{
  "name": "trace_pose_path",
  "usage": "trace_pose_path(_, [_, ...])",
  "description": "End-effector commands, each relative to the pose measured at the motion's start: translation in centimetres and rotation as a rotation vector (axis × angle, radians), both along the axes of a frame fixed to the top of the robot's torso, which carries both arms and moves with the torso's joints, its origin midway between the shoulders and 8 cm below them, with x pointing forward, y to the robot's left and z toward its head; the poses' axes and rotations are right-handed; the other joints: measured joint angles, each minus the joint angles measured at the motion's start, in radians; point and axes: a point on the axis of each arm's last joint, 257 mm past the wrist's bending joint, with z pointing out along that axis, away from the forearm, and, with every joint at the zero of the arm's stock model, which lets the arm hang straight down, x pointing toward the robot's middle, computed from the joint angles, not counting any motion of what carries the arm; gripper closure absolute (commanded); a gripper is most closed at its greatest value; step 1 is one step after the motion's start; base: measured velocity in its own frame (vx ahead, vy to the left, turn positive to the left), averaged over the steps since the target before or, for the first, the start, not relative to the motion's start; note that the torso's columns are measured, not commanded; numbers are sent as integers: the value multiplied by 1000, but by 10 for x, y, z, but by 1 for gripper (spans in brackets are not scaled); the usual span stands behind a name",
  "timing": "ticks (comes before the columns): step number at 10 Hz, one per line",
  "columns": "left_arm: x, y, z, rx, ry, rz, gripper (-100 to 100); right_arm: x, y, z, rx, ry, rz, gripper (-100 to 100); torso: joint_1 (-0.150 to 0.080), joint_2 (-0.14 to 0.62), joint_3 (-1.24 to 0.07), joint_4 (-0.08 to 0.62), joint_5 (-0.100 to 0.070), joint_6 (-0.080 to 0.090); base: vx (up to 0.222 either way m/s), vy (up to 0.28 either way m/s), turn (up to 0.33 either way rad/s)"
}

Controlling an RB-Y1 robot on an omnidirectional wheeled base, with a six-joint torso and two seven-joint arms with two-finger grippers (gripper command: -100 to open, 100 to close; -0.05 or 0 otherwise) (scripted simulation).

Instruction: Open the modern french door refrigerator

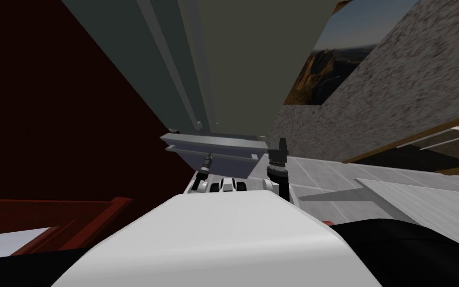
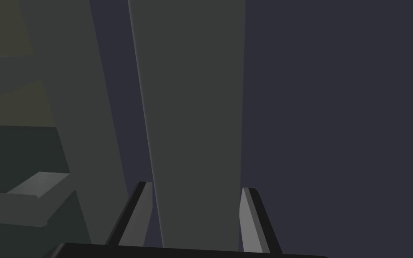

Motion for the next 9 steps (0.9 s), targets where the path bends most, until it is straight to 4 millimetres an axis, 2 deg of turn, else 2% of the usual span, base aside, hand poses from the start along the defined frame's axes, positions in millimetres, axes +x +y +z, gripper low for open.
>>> trace_pose_path(1, [-6,0,-1,2,5,-5,100,0,0,0,0,0,0,0,0,2,2,0,1,0,-193,40,23])
trace_pose_path(8, [-15,-2,0,-1,3,-17,100,0,0,0,0,0,0,0,1,2,2,-1,1,0,-161,32,17])
trace_pose_path(9, [-21,-3,-2,1,10,-21,100,0,0,0,0,0,0,0,0,-5,-2,0,0,1,-135,38,22])
